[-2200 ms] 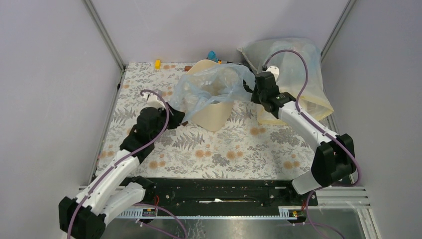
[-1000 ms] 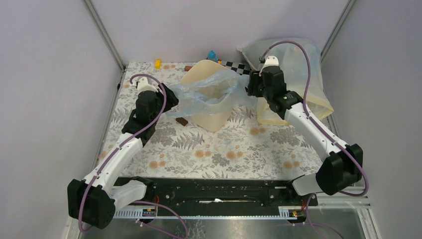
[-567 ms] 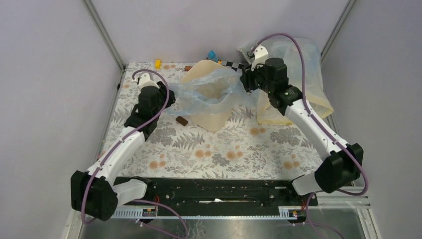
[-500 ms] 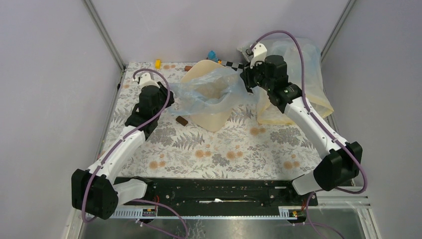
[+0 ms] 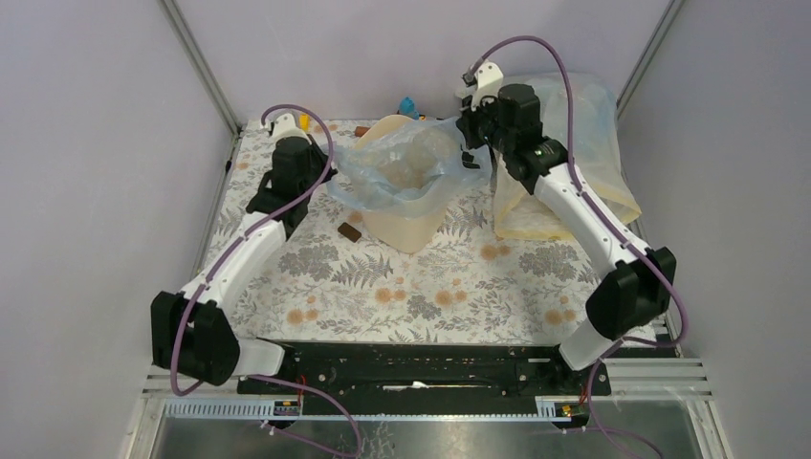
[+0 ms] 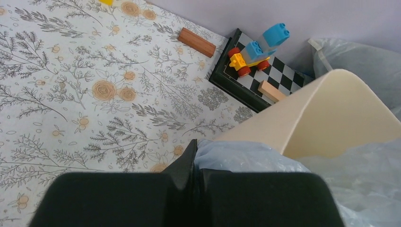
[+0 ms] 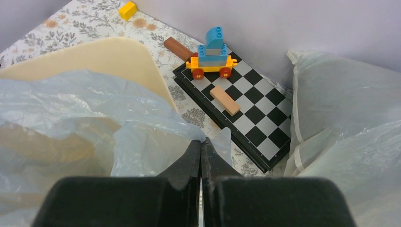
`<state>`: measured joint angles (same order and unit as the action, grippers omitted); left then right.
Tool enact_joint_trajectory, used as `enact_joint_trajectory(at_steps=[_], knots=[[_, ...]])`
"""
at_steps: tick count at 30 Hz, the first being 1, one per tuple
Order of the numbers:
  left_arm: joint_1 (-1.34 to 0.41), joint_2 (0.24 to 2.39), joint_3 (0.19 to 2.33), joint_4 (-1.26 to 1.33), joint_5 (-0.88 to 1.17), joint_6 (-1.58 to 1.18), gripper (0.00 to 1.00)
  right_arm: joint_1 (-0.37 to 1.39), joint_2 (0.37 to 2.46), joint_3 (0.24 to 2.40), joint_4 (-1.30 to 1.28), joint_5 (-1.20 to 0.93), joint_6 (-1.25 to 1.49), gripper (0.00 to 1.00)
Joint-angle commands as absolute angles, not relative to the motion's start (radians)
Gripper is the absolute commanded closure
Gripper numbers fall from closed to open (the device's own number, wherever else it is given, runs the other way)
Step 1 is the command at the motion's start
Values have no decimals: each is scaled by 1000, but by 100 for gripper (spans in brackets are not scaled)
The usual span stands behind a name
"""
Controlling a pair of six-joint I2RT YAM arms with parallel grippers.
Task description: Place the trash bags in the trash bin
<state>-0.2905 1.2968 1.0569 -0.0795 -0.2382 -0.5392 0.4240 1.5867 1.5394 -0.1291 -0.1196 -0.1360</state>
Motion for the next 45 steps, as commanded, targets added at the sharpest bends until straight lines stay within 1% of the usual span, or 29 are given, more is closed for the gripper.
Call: enact_joint_trajectory(at_steps=[1, 5, 10, 15, 20, 24, 27, 31, 39, 42, 45], knots=[[-258, 1377, 1155, -113, -194, -533, 100, 411, 1688, 1701, -179, -70, -85, 100], [-218, 1440, 1188, -108, -144, -551, 100, 404, 1814, 1864, -277, -75, -64, 100], [-172, 1542, 1236, -112, -21, -555, 100, 395, 1920, 1966, -343, -148, -49, 100], [-170, 1641, 1259, -113, 102, -550, 100, 379, 2018, 2023, -385, -302, -8, 100], [-170, 1724, 1273, -88, 217, -558, 100, 355, 2103, 2062, -387, -473, 106, 100], [-170, 1810, 1323, -99, 347, -562, 100, 350, 2144, 2063, -384, -539, 154, 100], [-170, 1870, 1347, -100, 431, -579, 100, 350, 2154, 2028, -367, -583, 185, 100], [-177, 1919, 1347, -76, 495, -597, 100, 349, 2127, 1920, -299, -628, 223, 100], [-203, 1924, 1346, -55, 530, -590, 100, 350, 1937, 1624, -133, -614, 291, 100], [-211, 1930, 1355, -56, 530, -591, 100, 350, 1882, 1563, -120, -573, 312, 100], [-213, 1941, 1354, -75, 502, -595, 100, 350, 1876, 1535, -137, -530, 328, 100]])
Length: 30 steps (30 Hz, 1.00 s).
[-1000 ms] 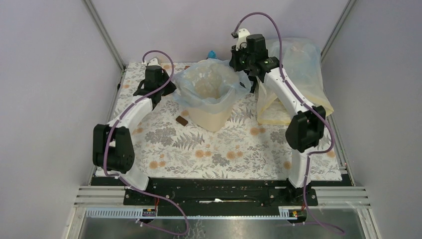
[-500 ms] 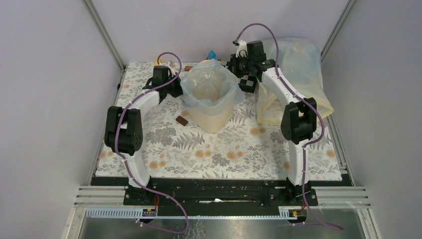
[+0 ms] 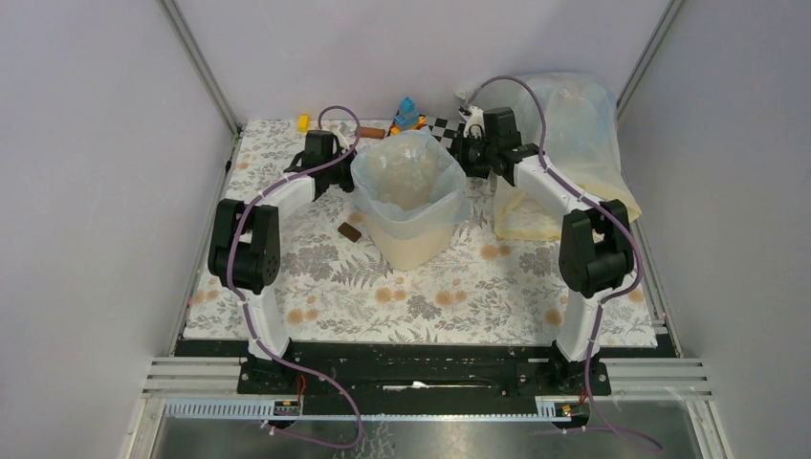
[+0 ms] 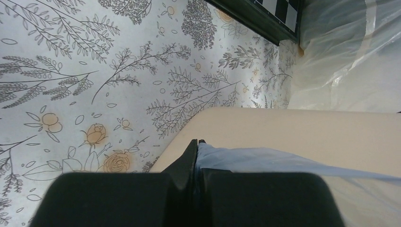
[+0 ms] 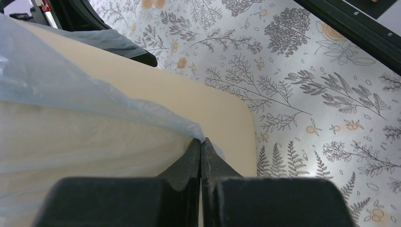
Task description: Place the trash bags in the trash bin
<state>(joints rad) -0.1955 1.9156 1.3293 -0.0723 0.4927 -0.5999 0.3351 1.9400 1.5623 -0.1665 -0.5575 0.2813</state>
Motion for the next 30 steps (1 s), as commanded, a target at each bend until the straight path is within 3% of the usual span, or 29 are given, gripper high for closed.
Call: enact_joint_trajectory(at_steps=[1, 6, 25, 30], knots=[[-213, 1941, 1351, -83, 484, -595, 100, 350, 1882, 1528, -145, -509, 332, 100], [-213, 1918, 1308, -126, 341, -567, 100, 350, 1939, 1517, -182, -476, 339, 100], [-203, 1811, 1197, -120, 233, -549, 100, 347, 1945, 1545, -274, -326, 286, 100], [-194, 1718, 1141, -102, 158, -564, 96, 344, 1898, 1605, -368, -219, 266, 85]])
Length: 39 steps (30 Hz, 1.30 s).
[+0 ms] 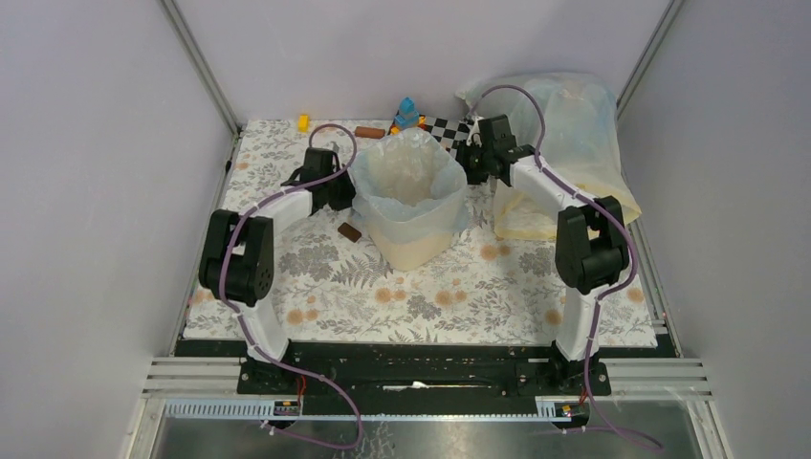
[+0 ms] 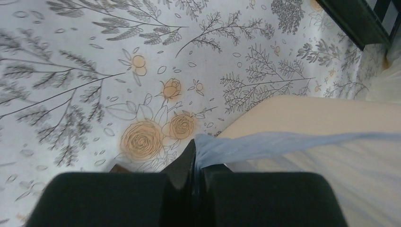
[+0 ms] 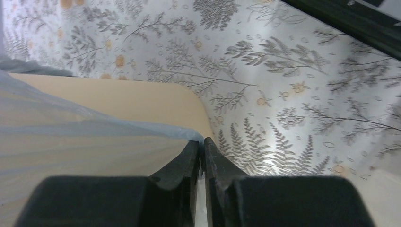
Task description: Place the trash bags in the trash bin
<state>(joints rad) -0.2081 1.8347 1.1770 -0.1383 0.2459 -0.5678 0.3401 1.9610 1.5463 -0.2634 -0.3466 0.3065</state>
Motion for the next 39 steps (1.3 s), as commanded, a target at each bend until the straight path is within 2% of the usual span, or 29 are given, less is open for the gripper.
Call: enact_joint_trajectory(at_steps=[1, 4, 8, 12, 22, 29, 35, 39], knots=[[-194, 1696, 1124, -91, 144, -569, 95, 344, 1878, 1601, -371, -189, 264, 83], [-189, 1630, 1075, -50, 109, -591, 91, 341, 1803, 1585, -378, -133, 251, 72], [-186, 1559, 1006, 7, 96, -626, 75, 336, 1706, 1553, -389, -86, 228, 57], [-186, 1519, 958, 39, 105, -647, 70, 334, 1608, 1495, -388, -45, 224, 46], [-181, 1426, 841, 99, 131, -674, 53, 334, 1404, 1357, -415, -102, 225, 40], [-172, 1369, 753, 154, 158, -720, 49, 334, 1264, 1078, -257, -73, 312, 37], [-172, 1343, 691, 228, 162, -753, 40, 334, 1309, 970, -134, -189, 377, 38], [-171, 1386, 703, 250, 212, -768, 42, 334, 1371, 951, -52, -243, 415, 37]])
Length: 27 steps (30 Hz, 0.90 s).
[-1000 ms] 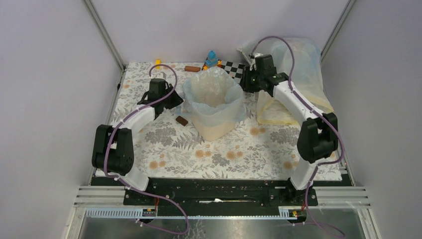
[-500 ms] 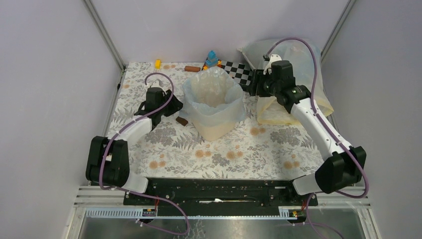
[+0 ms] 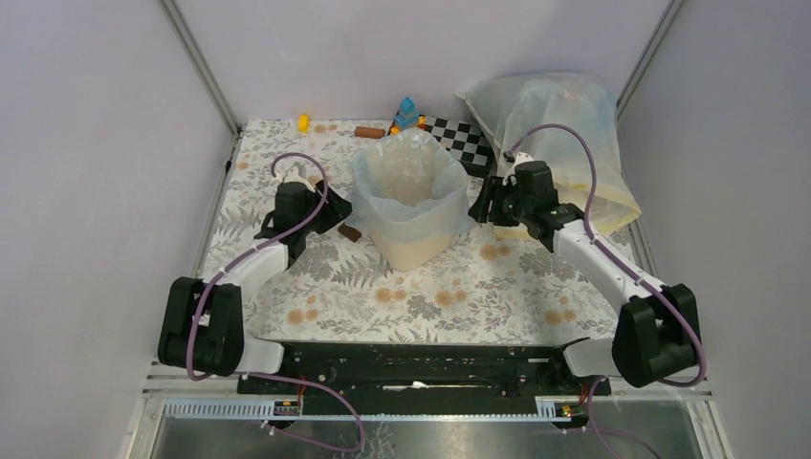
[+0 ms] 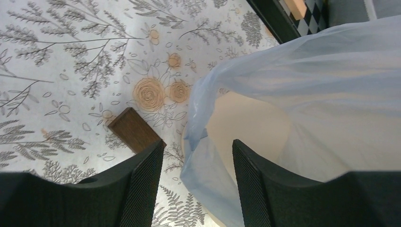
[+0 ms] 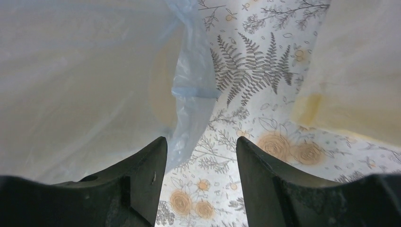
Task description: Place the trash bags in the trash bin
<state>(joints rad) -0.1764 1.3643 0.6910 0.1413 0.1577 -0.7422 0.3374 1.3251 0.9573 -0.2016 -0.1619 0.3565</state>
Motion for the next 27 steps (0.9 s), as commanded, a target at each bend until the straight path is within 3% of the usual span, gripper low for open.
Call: enact_joint_trajectory(at_steps=[1, 6, 13, 19, 21, 23, 27], knots=[[-172, 1396, 703, 260, 222, -772, 42, 334, 1386, 956, -42, -254, 418, 38], [-171, 1467, 714, 280, 263, -775, 48, 334, 1481, 975, -31, -281, 416, 40], [-172, 1577, 739, 281, 306, -750, 82, 334, 1577, 936, 40, -278, 417, 56], [-172, 1604, 736, 286, 311, -735, 91, 334, 1641, 949, 32, -288, 410, 68], [-172, 1605, 733, 283, 312, -728, 91, 334, 1636, 946, 32, -288, 408, 65], [-172, 1598, 732, 274, 308, -718, 90, 334, 1608, 948, 17, -269, 400, 51], [-172, 1520, 732, 217, 249, -682, 73, 333, 1491, 979, -82, -151, 366, 35]])
